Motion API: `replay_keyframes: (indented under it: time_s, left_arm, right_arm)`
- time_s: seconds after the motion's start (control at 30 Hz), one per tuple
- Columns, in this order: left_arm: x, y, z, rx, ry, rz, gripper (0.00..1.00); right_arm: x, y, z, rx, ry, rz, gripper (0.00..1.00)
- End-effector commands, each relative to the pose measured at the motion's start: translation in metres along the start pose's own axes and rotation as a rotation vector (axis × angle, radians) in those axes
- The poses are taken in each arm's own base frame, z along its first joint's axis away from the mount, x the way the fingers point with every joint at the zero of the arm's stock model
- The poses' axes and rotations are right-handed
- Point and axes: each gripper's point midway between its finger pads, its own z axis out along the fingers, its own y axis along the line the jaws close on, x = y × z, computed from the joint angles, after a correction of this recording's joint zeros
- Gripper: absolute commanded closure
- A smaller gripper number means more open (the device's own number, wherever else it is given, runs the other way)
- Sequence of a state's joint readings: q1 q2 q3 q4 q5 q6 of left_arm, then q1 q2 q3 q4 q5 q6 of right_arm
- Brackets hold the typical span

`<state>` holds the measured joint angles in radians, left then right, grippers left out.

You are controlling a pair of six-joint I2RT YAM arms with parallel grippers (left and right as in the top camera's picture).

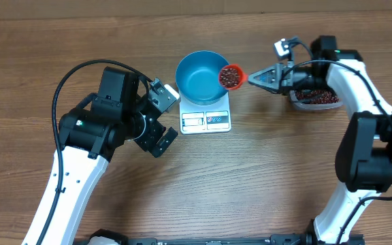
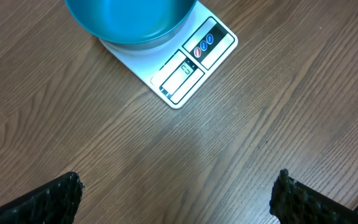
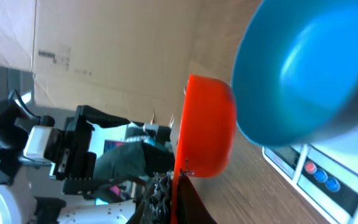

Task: Scoop item into bowl and weigh 150g on scale
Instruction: 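Carry the filled scoop with the right gripper over the blue bowl, then tilt the red scoop to pour beans into the blue bowl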

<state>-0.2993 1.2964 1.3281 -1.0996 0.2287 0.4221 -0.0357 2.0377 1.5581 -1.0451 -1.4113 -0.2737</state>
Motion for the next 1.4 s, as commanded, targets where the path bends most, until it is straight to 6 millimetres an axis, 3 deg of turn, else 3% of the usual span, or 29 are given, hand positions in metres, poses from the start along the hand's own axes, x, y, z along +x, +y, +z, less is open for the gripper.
replay_keyframes:
  time_s: [0.0,0.17,0.4,0.97,1.2,1.37]
  left_arm:
    - [0.001,0.0,0.002,0.007,0.003,0.006,0.0]
    - [0.001,0.0,0.002,0.008,0.003,0.007,0.0]
    - [0.001,0.0,0.002,0.008,0.003,0.007,0.0]
    - [0.001,0.0,0.002,0.007,0.003,0.007,0.0]
    - [0.001,0.0,0.002,0.007,0.003,0.007,0.0]
    - [0.001,0.0,0.002,0.007,0.003,0.007,0.0]
  right_arm:
    - [-0.005,0.007,0.015,-0.034,0.022,0.018,0.96]
    - [-0.009,-0.014,0.037,0.103,0.058,-0.092,0.96]
    - [-0.022,-0.047,0.049,0.322,0.062,-0.234,0.96]
    - [-0.028,-0.047,0.05,0.319,0.111,-0.648,0.96]
    - [-0.036,-0.067,0.042,0.453,0.132,-0.712,0.96]
    - [-0.041,-0.067,0.042,0.468,0.122,-0.737,0.96]
